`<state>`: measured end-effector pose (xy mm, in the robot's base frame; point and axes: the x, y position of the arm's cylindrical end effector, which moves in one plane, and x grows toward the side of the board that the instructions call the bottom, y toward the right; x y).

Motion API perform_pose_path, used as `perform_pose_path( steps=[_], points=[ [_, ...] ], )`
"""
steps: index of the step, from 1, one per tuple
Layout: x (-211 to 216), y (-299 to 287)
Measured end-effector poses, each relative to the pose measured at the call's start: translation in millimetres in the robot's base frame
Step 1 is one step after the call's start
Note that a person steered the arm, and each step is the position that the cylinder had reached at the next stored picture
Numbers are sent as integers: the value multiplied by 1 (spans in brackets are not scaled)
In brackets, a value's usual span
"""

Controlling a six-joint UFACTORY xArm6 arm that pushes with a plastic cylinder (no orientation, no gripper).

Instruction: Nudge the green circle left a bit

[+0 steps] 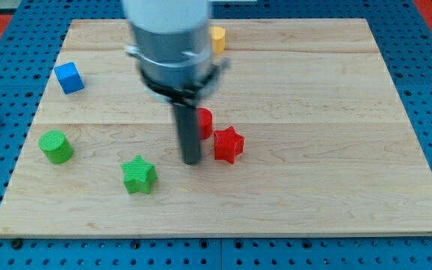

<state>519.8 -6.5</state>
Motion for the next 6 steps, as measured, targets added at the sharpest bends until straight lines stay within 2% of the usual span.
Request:
perform_pose_path(
  steps=[1,2,3,4,5,6],
  points=[
    [-21,47],
    [-48,0],
    [-14,-15],
    [-44,-103],
    [-54,-209],
    [-52,-240]
  ],
)
